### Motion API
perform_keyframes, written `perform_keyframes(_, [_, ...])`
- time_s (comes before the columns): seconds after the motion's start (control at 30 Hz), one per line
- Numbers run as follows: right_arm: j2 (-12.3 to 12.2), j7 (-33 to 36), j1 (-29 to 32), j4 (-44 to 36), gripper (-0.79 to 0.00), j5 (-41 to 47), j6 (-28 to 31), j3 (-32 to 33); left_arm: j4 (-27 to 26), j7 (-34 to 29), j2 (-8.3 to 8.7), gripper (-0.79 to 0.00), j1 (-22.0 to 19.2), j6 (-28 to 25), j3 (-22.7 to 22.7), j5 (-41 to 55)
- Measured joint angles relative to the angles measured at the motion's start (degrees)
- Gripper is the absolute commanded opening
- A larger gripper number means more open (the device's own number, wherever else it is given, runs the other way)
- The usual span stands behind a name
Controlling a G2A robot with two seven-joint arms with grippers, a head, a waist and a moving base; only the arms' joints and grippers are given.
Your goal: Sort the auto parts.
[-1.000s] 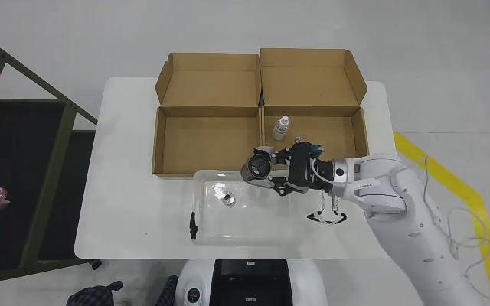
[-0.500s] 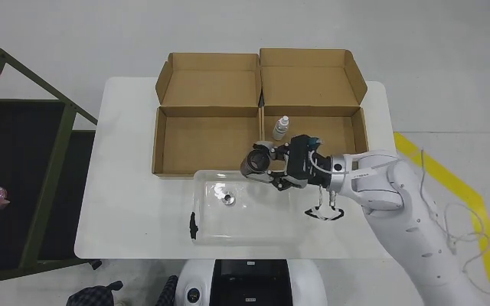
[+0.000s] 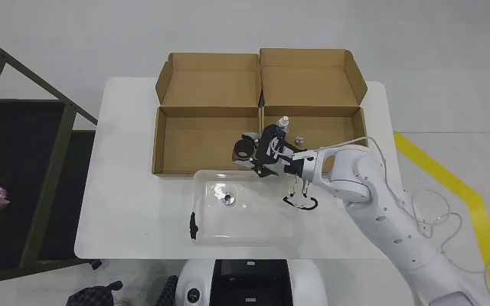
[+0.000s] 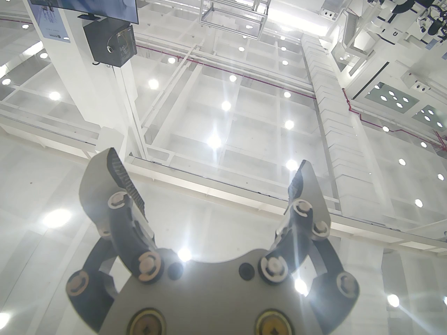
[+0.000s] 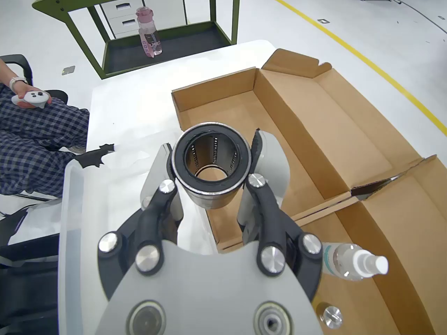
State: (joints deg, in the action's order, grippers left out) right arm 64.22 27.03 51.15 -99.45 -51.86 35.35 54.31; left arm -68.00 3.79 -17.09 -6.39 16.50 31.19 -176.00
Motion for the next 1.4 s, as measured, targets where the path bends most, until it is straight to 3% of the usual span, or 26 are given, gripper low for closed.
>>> perform_keyframes(0.5, [3.3,0.3,-6.5,10.3,-0.785,-6.7,-7.8,-8.1,0.0,0.0,0.00,0.000,0.0,0.0,0.0,0.0])
perform_keyframes(1.1, [6.2,3.7,-9.7,15.6,-0.785,-11.4,-11.3,-12.9,0.0,0.0,0.00,0.000,0.0,0.0,0.0,0.0])
perform_keyframes(1.4, [7.7,5.0,-11.6,19.3,-0.668,-12.1,-11.1,-14.3,0.0,0.0,0.00,0.000,0.0,0.0,0.0,0.0])
